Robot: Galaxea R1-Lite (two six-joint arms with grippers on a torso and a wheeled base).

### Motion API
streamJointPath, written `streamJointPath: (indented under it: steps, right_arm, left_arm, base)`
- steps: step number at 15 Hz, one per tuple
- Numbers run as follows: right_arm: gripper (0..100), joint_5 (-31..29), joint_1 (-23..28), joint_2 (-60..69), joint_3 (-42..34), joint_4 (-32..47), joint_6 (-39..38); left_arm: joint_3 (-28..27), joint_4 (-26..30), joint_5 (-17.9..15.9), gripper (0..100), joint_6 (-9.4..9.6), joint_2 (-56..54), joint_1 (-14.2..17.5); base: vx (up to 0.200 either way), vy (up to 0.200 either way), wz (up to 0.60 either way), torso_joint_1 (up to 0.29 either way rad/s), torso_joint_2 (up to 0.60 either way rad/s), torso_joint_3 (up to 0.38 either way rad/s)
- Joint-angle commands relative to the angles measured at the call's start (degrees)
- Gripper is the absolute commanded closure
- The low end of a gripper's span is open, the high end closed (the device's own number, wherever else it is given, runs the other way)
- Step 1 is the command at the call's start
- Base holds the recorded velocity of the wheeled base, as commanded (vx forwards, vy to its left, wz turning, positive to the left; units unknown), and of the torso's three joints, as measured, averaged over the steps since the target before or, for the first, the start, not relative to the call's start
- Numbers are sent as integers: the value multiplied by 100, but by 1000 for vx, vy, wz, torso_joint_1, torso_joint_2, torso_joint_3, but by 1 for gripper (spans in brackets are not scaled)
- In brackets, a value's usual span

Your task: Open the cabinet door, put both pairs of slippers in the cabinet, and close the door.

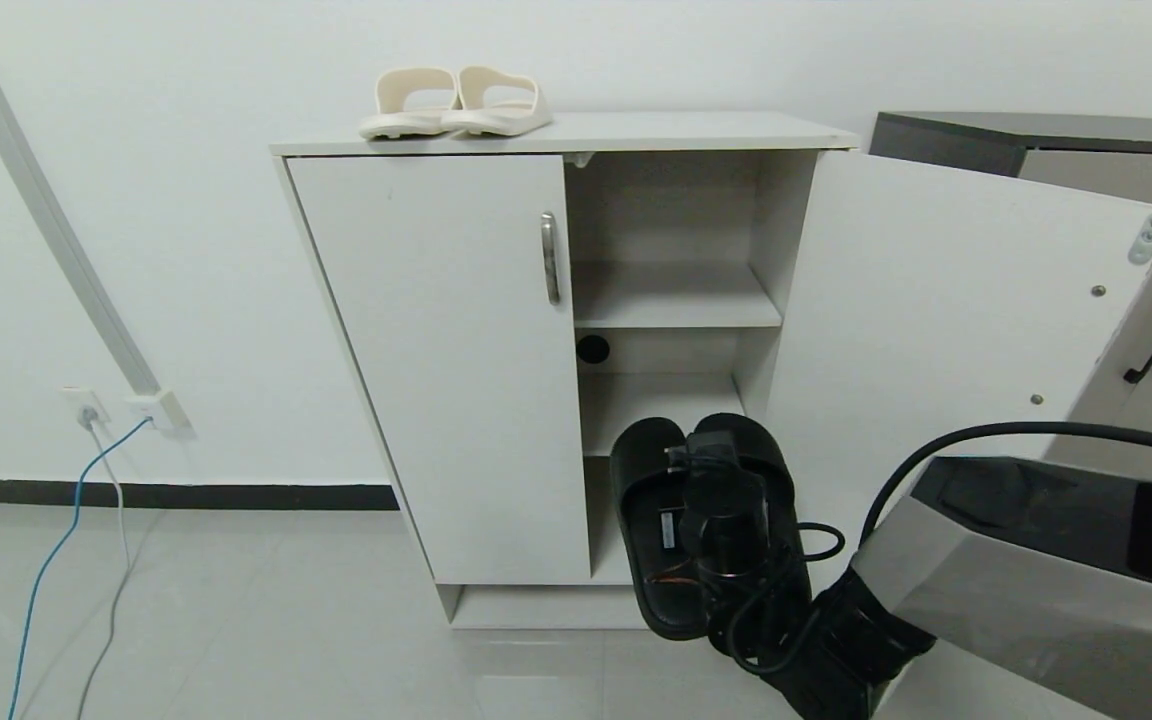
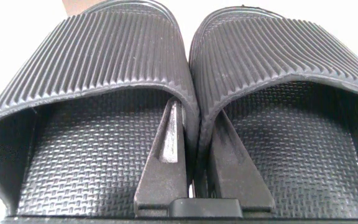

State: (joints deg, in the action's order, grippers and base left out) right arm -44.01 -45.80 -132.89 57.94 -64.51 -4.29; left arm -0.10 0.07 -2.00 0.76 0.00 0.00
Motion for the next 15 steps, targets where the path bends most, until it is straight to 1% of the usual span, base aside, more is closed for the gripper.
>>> streamJointPath:
  steps: [1,6,15]
  right_arm:
    - [100,6,18,-246,130,0,-37]
    - [100,24,71,-580,332,9,-125]
    - [100,24,71,-677,332,18,-265]
  left_arm:
    - [1,1,-2,100,-5,9,0]
    - [1,1,-2,100,12,9,0]
    - [1,1,-2,100,12,9,0]
  base:
    - [0,0,0,0,0,0]
    - [0,0,0,0,0,0]
    - [0,0,0,0,0,0]
